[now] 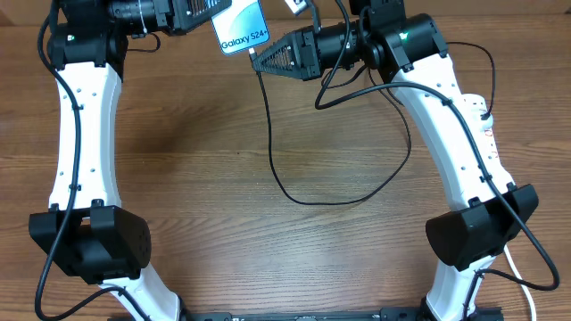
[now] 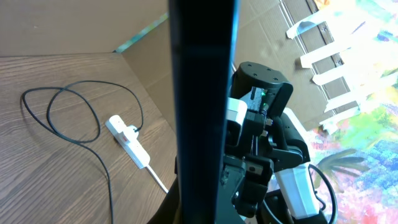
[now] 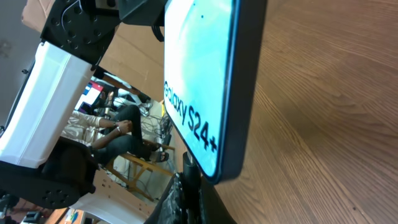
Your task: Plug charger to phone and switch on socket
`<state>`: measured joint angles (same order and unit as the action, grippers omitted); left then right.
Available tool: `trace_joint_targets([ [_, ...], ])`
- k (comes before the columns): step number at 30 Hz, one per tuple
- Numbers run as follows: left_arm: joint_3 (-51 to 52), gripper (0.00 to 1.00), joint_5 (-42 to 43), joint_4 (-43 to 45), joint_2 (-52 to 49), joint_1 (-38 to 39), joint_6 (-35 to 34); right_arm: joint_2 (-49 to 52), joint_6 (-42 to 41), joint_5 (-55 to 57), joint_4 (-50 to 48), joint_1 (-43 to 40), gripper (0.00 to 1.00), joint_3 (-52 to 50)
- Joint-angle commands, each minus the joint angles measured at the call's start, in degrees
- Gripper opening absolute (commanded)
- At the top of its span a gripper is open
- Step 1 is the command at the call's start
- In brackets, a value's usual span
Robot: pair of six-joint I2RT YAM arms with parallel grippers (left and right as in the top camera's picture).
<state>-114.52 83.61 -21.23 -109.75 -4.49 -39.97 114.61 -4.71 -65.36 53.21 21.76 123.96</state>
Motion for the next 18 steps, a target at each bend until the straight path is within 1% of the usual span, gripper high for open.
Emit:
trace_joint_targets([
  [1, -0.98, 0.04, 1.53, 0.5, 0.37, 0.04, 0.57, -2.38, -0.24, -0.72, -0.44, 0.68, 0.04, 0.31],
  [18, -0.98, 0.04, 3.5, 0.52, 0.37, 0.02, 0.59, -2.38, -1.29, 1.88, -0.66, 0.68, 0.04, 0.31],
])
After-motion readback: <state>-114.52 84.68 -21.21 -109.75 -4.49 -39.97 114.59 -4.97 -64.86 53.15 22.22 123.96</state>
